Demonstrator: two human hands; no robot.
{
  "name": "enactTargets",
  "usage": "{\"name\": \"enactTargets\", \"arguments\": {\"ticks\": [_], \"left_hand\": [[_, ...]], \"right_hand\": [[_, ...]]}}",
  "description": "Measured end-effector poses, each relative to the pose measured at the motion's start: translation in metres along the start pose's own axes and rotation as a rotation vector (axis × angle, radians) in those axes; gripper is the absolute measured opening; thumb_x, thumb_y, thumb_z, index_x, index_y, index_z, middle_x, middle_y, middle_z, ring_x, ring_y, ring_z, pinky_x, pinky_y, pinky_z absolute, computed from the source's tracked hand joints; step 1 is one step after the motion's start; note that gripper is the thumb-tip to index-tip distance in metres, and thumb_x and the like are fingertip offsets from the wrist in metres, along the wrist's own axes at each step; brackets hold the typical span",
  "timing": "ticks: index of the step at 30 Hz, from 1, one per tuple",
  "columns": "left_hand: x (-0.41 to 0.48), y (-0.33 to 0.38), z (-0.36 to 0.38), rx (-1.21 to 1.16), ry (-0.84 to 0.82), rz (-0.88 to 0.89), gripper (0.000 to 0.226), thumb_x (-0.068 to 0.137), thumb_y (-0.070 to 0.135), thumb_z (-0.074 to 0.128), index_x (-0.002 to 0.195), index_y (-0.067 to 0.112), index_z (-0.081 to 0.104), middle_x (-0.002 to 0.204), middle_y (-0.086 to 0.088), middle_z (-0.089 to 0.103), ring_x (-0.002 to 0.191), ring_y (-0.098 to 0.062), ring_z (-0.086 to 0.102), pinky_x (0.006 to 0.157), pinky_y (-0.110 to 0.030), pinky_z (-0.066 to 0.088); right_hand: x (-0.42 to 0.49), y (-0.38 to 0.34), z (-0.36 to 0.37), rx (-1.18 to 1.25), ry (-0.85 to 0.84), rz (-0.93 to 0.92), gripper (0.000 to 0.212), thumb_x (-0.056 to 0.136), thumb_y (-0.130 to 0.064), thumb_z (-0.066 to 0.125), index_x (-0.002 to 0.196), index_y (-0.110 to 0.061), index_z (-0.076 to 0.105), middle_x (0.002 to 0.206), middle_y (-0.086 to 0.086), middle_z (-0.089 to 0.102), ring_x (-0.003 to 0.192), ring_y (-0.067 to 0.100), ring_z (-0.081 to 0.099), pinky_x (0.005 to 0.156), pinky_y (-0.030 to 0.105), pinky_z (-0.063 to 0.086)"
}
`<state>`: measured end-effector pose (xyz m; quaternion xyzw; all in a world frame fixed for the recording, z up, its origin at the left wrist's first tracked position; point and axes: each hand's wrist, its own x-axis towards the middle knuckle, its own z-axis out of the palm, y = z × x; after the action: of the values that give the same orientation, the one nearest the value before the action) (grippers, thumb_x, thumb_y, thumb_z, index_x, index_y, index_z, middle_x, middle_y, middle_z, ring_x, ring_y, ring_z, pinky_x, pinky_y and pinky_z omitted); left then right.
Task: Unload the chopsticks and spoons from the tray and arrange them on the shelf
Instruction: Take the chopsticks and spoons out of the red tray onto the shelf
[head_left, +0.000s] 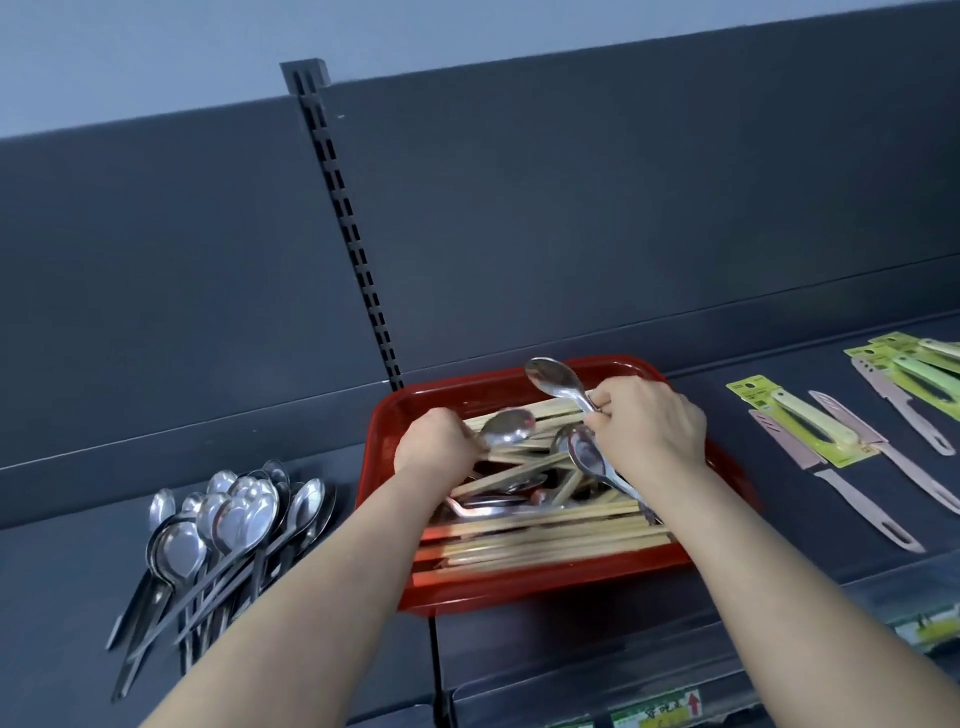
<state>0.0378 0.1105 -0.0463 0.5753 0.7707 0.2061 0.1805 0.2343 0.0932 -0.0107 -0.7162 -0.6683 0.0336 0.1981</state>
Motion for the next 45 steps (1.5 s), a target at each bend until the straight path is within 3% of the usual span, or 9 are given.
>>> {"name": "enactTargets", "arguments": {"ticks": [8,12,16,21,23,30,33,40,45], "left_hand": [[0.004,-0.026,-0.053,-0.457,0.214,-0.003,0.024,0.077,0.004,0.06,0.057,0.016,0.055,0.072,-0.011,0.067,0.075,-0.034,0.066,0.075,-0.043,0.058],[-0.012,-0.093,-0.088,-0.393,0.238,-0.103,0.009,0.07,0.017,0.064,0.062,0.015,0.061,0.062,-0.002,0.054,0.062,-0.025,0.043,0.061,-0.031,0.043],[-0.033,-0.165,-0.123,-0.278,0.267,-0.265,0.005,0.076,0.016,0.065,0.073,0.012,0.066,0.065,-0.003,0.059,0.06,-0.025,0.051,0.057,-0.025,0.041],[-0.048,-0.225,-0.132,-0.208,0.209,-0.357,0.034,0.08,0.04,0.067,0.084,0.006,0.061,0.068,-0.009,0.058,0.075,-0.034,0.061,0.051,-0.026,0.036],[-0.049,-0.239,-0.13,-0.193,0.174,-0.331,0.028,0.08,0.03,0.065,0.093,0.004,0.064,0.077,-0.01,0.064,0.09,-0.032,0.065,0.059,-0.028,0.042],[-0.055,-0.255,-0.131,-0.04,0.171,-0.201,0.038,0.076,0.03,0.072,0.102,0.011,0.051,0.088,-0.001,0.064,0.086,-0.025,0.062,0.065,-0.029,0.045],[-0.056,-0.256,-0.133,-0.027,0.176,-0.156,0.033,0.078,0.03,0.067,0.102,0.014,0.051,0.09,0.0,0.064,0.086,-0.024,0.061,0.067,-0.03,0.048],[-0.053,-0.227,-0.136,0.065,0.178,0.067,0.006,0.085,0.023,0.057,0.088,0.023,0.062,0.089,0.006,0.068,0.088,-0.02,0.062,0.071,-0.03,0.049],[-0.051,-0.19,-0.128,0.191,0.196,0.28,0.016,0.086,0.018,0.053,0.092,0.025,0.066,0.096,0.002,0.068,0.096,-0.023,0.058,0.078,-0.034,0.049]], "right_hand": [[-0.002,-0.078,0.003,0.174,-0.058,-0.153,0.013,0.083,-0.036,0.067,0.087,-0.025,0.072,0.082,-0.005,0.072,0.086,0.025,0.064,0.066,0.028,0.045],[-0.025,-0.141,0.028,0.246,-0.167,-0.263,0.012,0.08,-0.032,0.067,0.087,-0.022,0.07,0.083,-0.002,0.072,0.088,0.027,0.064,0.069,0.03,0.046],[-0.053,-0.206,0.058,0.232,-0.282,-0.355,0.02,0.081,-0.023,0.063,0.101,-0.022,0.066,0.099,0.002,0.07,0.097,0.031,0.062,0.071,0.031,0.044],[-0.085,-0.254,0.101,0.144,-0.407,-0.341,0.015,0.083,-0.015,0.059,0.098,-0.014,0.062,0.106,0.009,0.066,0.1,0.032,0.061,0.068,0.028,0.041],[-0.094,-0.262,0.115,0.113,-0.432,-0.314,0.013,0.084,-0.014,0.059,0.098,-0.013,0.061,0.107,0.009,0.066,0.101,0.032,0.061,0.07,0.028,0.042],[-0.109,-0.275,0.133,0.163,-0.392,-0.283,0.018,0.09,-0.029,0.059,0.094,-0.012,0.061,0.109,0.01,0.061,0.092,0.031,0.064,0.075,0.031,0.05],[-0.115,-0.272,0.131,0.121,-0.367,-0.291,0.016,0.093,-0.025,0.055,0.093,-0.011,0.063,0.109,0.008,0.06,0.106,0.032,0.057,0.081,0.035,0.052],[-0.115,-0.252,0.097,-0.058,-0.076,-0.419,0.022,0.092,-0.018,0.051,0.102,-0.03,0.066,0.103,-0.005,0.065,0.104,0.021,0.057,0.075,0.031,0.045],[-0.107,-0.218,0.077,-0.16,0.014,-0.406,0.024,0.092,-0.019,0.052,0.109,-0.03,0.065,0.112,-0.007,0.064,0.113,0.019,0.052,0.088,0.032,0.041]]}}
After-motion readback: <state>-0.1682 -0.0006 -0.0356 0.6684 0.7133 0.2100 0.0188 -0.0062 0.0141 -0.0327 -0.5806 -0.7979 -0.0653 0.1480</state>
